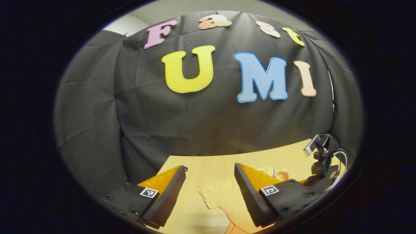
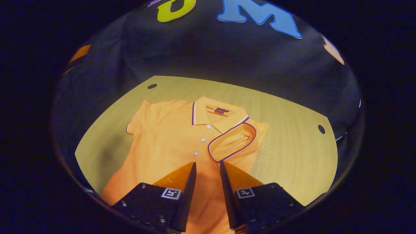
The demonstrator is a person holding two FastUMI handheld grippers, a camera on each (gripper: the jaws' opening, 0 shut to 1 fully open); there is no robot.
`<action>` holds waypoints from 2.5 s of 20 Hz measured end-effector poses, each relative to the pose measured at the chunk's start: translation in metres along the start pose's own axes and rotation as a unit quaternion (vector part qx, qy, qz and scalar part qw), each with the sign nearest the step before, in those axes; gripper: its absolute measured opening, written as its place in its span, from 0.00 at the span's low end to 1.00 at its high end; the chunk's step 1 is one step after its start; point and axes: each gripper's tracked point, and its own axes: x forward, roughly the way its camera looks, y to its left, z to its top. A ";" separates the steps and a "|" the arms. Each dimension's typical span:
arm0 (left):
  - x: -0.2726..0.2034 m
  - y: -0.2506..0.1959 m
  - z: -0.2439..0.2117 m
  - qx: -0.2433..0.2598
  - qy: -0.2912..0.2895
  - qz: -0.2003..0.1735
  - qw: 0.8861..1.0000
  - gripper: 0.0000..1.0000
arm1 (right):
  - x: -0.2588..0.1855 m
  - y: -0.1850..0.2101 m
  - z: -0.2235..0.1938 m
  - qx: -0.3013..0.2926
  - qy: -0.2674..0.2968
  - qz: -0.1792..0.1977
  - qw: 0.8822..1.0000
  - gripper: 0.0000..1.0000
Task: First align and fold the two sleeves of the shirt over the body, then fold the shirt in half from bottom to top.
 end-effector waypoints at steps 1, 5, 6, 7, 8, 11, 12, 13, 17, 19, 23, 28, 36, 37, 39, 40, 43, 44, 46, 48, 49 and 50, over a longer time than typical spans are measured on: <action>0.005 0.000 -0.002 0.000 0.001 -0.002 1.000 1.00 | -0.009 0.002 -0.017 -0.002 0.011 -0.001 1.000 0.47; 0.025 -0.002 -0.020 0.006 0.013 -0.013 1.000 1.00 | -0.051 0.009 -0.094 0.015 0.074 -0.003 0.997 0.47; 0.031 -0.004 -0.027 0.008 0.016 -0.017 1.000 0.98 | -0.062 0.010 -0.111 0.026 0.088 -0.004 0.996 0.48; 0.035 -0.005 -0.034 0.010 0.021 -0.019 1.000 0.98 | -0.071 0.012 -0.127 0.036 0.100 -0.007 0.994 0.48; 0.041 -0.006 -0.040 0.011 0.025 -0.023 0.999 0.98 | -0.079 0.013 -0.141 0.046 0.112 -0.010 0.993 0.47; 0.055 -0.009 -0.058 0.009 0.039 -0.032 0.999 0.98 | -0.101 0.020 -0.179 0.068 0.143 -0.018 0.987 0.47; 0.061 -0.010 -0.063 0.007 0.045 -0.036 0.998 0.99 | -0.106 0.021 -0.188 0.071 0.152 -0.022 0.986 0.47; 0.067 -0.011 -0.071 0.006 0.050 -0.038 0.998 0.99 | -0.110 0.023 -0.196 0.074 0.159 -0.025 0.984 0.47; 0.093 -0.011 -0.100 0.007 0.074 -0.044 0.996 0.99 | -0.119 0.024 -0.225 0.089 0.188 -0.038 0.977 0.47; 0.104 -0.010 -0.118 0.008 0.089 -0.043 0.995 1.00 | -0.123 0.023 -0.236 0.099 0.199 -0.043 0.974 0.47; 0.122 -0.005 -0.156 0.007 0.123 -0.034 0.992 1.00 | -0.122 0.022 -0.243 0.111 0.204 -0.047 0.971 0.46; 0.133 -0.005 -0.206 0.003 0.170 -0.030 0.985 1.00 | -0.121 0.022 -0.242 0.096 0.206 -0.046 0.973 0.47; 0.153 -0.004 -0.266 -0.016 0.223 -0.013 0.975 1.00 | -0.119 0.023 -0.243 0.096 0.212 -0.043 0.971 0.47; 0.155 -0.004 -0.271 -0.016 0.227 -0.012 0.974 1.00 | -0.118 0.023 -0.244 0.095 0.214 -0.043 0.971 0.47; 0.158 -0.005 -0.278 -0.018 0.235 -0.010 0.972 1.00 | -0.118 0.023 -0.244 0.093 0.216 -0.043 0.971 0.47; 0.160 -0.005 -0.281 -0.020 0.239 -0.009 0.971 1.00 | -0.118 0.022 -0.243 0.093 0.217 -0.043 0.971 0.47; 0.160 -0.005 -0.290 -0.028 0.247 -0.004 0.969 0.99 | -0.117 0.023 -0.244 0.093 0.217 -0.042 0.971 0.47; 0.161 -0.005 -0.292 -0.032 0.249 -0.002 0.968 0.99 | -0.117 0.023 -0.243 0.093 0.217 -0.042 0.971 0.47; 0.162 -0.006 -0.292 -0.042 0.247 0.001 0.968 0.98 | -0.117 0.023 -0.244 0.093 0.217 -0.043 0.971 0.47; 0.161 -0.005 -0.293 -0.041 0.247 0.005 0.968 0.96 | -0.116 0.023 -0.244 0.094 0.217 -0.043 0.971 0.47; 0.162 -0.008 -0.292 -0.044 0.246 0.004 0.968 0.98 | -0.116 0.023 -0.245 0.094 0.216 -0.043 0.971 0.47; 0.163 -0.010 -0.293 -0.041 0.247 0.004 0.968 0.96 | -0.116 0.023 -0.244 0.094 0.216 -0.044 0.971 0.47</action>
